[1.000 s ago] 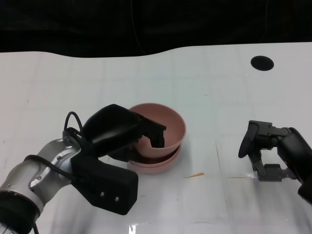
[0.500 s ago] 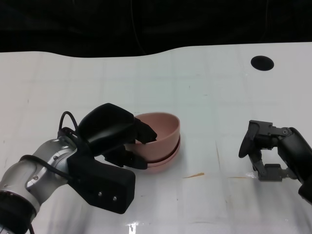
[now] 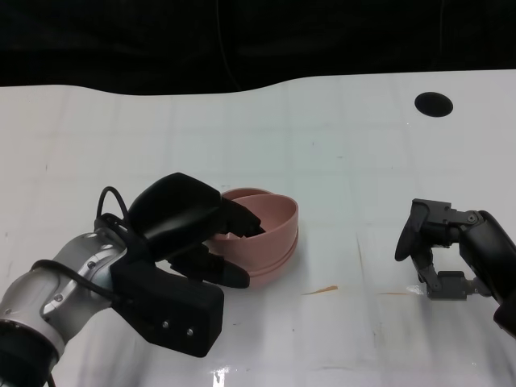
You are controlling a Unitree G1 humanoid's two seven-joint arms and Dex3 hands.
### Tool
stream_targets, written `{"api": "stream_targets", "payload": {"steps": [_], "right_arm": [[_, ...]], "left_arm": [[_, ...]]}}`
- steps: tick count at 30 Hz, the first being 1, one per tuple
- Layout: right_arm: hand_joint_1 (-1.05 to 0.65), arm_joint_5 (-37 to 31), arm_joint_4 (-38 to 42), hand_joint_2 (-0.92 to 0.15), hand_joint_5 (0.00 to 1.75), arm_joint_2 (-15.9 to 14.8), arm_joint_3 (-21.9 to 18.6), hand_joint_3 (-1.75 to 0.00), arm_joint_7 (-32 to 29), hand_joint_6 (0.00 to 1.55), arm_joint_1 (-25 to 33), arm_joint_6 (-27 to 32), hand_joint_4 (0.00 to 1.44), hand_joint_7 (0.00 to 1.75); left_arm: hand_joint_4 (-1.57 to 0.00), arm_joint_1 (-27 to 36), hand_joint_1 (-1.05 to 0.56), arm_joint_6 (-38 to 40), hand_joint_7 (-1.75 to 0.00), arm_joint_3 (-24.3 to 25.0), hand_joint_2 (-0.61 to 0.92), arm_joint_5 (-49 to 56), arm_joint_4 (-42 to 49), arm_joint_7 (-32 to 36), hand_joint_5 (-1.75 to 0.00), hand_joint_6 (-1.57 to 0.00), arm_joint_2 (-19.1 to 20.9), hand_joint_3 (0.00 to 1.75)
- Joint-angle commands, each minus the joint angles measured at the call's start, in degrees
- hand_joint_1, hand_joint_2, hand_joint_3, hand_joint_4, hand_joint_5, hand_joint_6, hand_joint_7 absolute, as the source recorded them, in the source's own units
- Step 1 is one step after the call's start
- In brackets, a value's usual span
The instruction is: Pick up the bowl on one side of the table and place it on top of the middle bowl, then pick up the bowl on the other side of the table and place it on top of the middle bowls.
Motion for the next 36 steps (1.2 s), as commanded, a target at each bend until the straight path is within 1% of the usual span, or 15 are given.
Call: {"api": "stream_targets", "payload": {"steps": [1, 6, 11, 15, 17, 20, 21, 24, 30, 32, 33, 36], "right_arm": [[-0.07, 0.90, 0.23, -0.54, 1.75, -0.94, -0.85, -1.22, 0.30, 0.73, -0.03, -0.85, 0.85, 1.55], [-0.07, 0.49, -0.03, -0.55, 1.75, -1.11, -0.79, -1.21, -0.03, 0.73, 0.04, -0.43, 0.85, 1.55], [-0.06, 0.27, 0.21, -0.56, 1.75, -1.29, -0.74, -1.21, -0.12, 0.73, -0.04, -0.92, 0.85, 1.54], [-0.06, 0.23, 0.25, -0.55, 1.75, -1.32, -0.71, -1.21, -0.16, 0.73, -0.05, -1.00, 0.85, 1.54], [-0.05, 0.52, 0.41, -0.56, 1.75, -1.24, -0.80, -1.21, 0.10, 0.73, -0.07, -0.99, 0.85, 1.54], [-0.05, 0.68, 0.50, -0.56, 1.75, -1.21, -0.85, -1.20, 0.25, 0.72, -0.09, -1.02, 0.85, 1.54], [-0.05, 0.80, 0.54, -0.56, 1.75, -1.20, -0.89, -1.20, 0.36, 0.72, -0.11, -1.04, 0.85, 1.54], [-0.06, 1.01, 0.59, -0.57, 1.75, -1.21, -0.97, -1.19, 0.68, 0.72, -0.11, -0.98, 0.85, 1.55], [-0.06, 1.48, 0.42, -0.58, 1.75, -1.03, -1.44, -1.18, 1.38, 0.72, 0.00, -0.85, 0.85, 1.55], [-0.06, 1.80, 0.41, -0.58, 1.75, -0.91, -1.70, -1.17, 1.81, 0.72, -0.03, -0.69, 0.85, 1.55], [-0.07, 1.84, 0.37, -0.58, 1.75, -0.92, -1.77, -1.17, 1.96, 0.73, -0.05, -0.54, 0.85, 1.56], [-0.07, 1.98, 0.27, -0.58, 1.75, -1.15, -1.92, -1.18, 2.42, 0.72, -0.11, -0.12, 0.85, 1.57]], "left_arm": [[-0.95, 0.74, -0.99, 0.35, 0.00, 0.77, 0.92, 0.19, -1.09, 0.92, 0.00, -0.83, 0.98, 0.28], [-0.85, 1.46, -1.03, 1.10, 0.00, 1.54, 0.92, -1.16, -2.31, -0.36, 0.00, -0.75, 0.74, 0.22], [-0.82, 2.64, -1.04, 0.15, 0.00, 2.79, 0.92, -4.80, -2.49, -0.63, 0.00, -0.73, -0.16, 0.15], [-0.81, 2.82, -1.03, 0.15, 0.00, 2.90, 0.92, -5.67, -2.60, -1.02, 0.00, -0.72, -0.21, 0.13], [-0.78, 3.96, -1.02, -1.03, 0.00, 4.62, 0.92, -11.78, -2.40, -3.47, 0.00, -0.70, -1.47, 0.13], [-0.75, 4.57, -1.01, -1.55, 0.00, 5.68, 0.92, -15.39, -2.48, -5.57, 0.00, -0.68, -2.12, 0.14], [-0.74, 5.31, -1.00, -1.20, 0.00, 6.52, 0.92, -18.27, -3.11, -7.32, 0.00, -0.67, -2.48, 0.14], [-0.69, 7.27, -0.95, -0.22, 0.00, 8.74, 0.92, -25.39, -5.22, -11.83, 0.00, -0.63, -3.30, 0.13], [-0.68, 10.54, -0.82, 2.58, 0.00, 12.26, 0.92, -34.19, -10.16, -17.81, 0.00, -0.60, -4.39, 0.06], [-0.69, 11.30, -0.79, 2.01, 0.00, 13.37, 0.92, -35.08, -10.99, -18.07, -0.01, -0.60, -4.64, 0.06], [-0.71, 11.59, -0.75, 1.44, 0.00, 13.90, 0.92, -35.15, -11.21, -17.90, -0.02, -0.60, -4.73, 0.09], [-0.72, 12.65, -0.68, 2.34, 0.00, 15.42, 0.92, -37.59, -12.87, -18.98, -0.02, -0.61, -5.34, 0.12]]}}
